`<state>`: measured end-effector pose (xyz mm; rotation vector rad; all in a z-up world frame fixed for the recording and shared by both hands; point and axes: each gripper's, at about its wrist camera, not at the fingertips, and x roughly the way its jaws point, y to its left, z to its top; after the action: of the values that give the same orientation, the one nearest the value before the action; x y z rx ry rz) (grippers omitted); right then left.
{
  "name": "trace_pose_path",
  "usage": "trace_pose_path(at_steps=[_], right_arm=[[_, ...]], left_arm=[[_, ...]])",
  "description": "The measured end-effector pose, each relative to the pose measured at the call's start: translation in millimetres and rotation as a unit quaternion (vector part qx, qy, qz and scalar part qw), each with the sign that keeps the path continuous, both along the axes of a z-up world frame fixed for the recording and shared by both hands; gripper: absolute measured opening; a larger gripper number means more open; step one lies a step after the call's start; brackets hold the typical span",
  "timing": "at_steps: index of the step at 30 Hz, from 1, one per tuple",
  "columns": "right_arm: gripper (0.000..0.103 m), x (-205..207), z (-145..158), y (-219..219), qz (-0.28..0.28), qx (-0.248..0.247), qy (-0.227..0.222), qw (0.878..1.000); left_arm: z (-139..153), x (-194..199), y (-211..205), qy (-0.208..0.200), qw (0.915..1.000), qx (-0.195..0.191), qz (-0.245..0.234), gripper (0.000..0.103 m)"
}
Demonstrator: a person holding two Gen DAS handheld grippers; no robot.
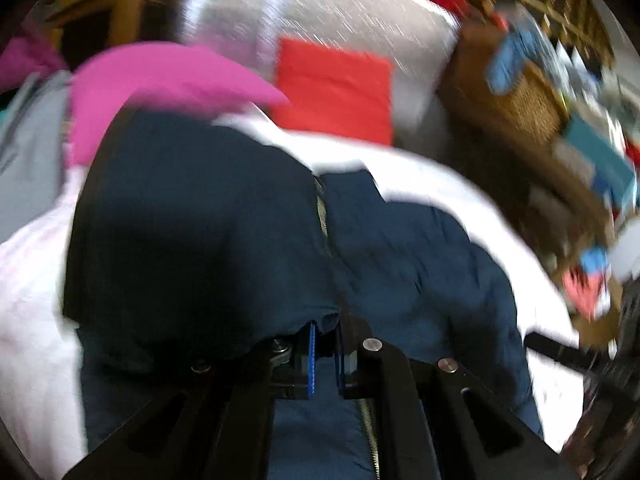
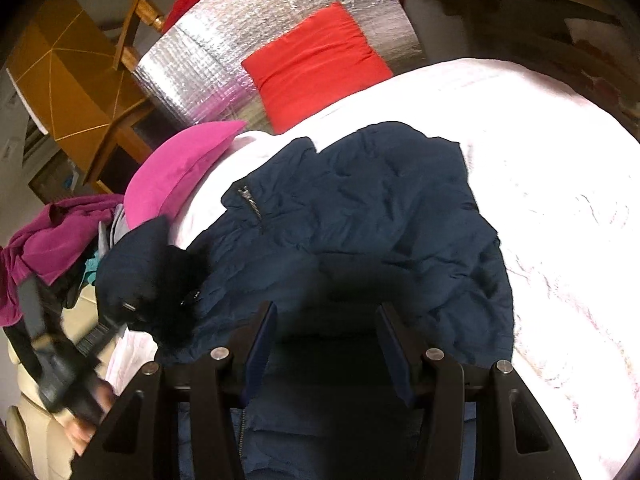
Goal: Fold large clothes
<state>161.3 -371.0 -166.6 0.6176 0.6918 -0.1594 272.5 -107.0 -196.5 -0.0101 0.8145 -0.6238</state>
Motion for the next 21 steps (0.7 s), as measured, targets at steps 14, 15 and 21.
trace_pose_path(at_steps=[14,15,21], right_arm=[[0.070,-8,-2,-5,0.018,0.015,-0.003,1.000],[0.070,-6,0,0,0.026,0.010,-0.004,1.000],[0.075,22,19,47,0.092,-0.018,-0.011,0.996]], left_arm=[[45,-58,28,0.058,0.9793,0.028,-0.192,0.076],[55,-58,46,0.046,0.9798,0.010,-0.195,0.076],[52,7,133,0.049,0.9980,-0.040,0.005,0.080]])
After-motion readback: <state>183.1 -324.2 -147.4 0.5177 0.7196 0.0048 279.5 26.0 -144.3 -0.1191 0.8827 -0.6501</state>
